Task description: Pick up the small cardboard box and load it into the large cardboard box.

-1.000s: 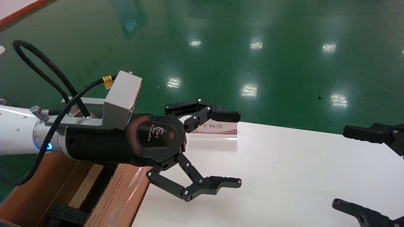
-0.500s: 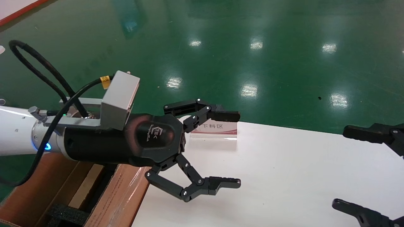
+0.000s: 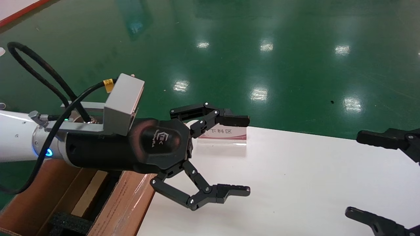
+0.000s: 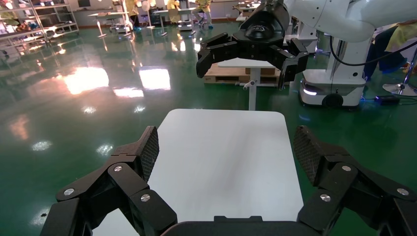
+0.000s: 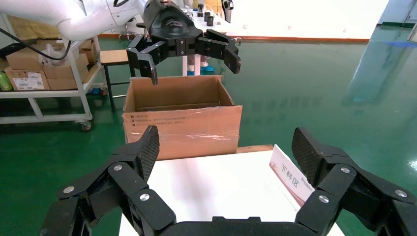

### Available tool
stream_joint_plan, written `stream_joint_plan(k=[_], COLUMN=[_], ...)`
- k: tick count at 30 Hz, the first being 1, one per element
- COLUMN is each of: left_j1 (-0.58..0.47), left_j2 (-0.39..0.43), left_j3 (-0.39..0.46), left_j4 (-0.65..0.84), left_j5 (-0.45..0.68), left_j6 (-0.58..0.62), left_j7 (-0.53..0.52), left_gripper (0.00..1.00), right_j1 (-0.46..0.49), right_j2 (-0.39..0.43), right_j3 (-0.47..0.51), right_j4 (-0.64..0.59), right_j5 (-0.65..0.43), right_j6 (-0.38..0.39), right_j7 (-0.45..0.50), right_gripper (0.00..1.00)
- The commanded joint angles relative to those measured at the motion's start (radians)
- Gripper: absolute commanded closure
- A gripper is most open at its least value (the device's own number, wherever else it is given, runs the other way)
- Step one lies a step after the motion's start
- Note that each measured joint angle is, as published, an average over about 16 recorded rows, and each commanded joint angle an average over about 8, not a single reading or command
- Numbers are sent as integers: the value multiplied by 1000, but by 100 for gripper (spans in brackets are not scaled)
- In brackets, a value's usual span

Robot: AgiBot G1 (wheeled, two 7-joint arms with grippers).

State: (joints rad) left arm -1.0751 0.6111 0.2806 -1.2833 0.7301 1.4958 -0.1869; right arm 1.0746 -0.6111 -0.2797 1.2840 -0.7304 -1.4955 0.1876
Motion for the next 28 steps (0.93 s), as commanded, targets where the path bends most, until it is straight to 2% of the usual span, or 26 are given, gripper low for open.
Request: stream_joint_plan(k=[1,28], left_j1=[0,0], left_j2=[0,0], left_j3=[0,1], left_j4=[0,0], left_j5=[0,-1], left_j6=[0,-1], left_j7=[0,1], left_gripper=[0,0], right_j1=[0,0], right_j2=[0,0], right_j3=[0,0], right_j4=[0,0], right_j5=[0,0], right_j6=[0,0], right_j7=[0,0], right_gripper=[0,0])
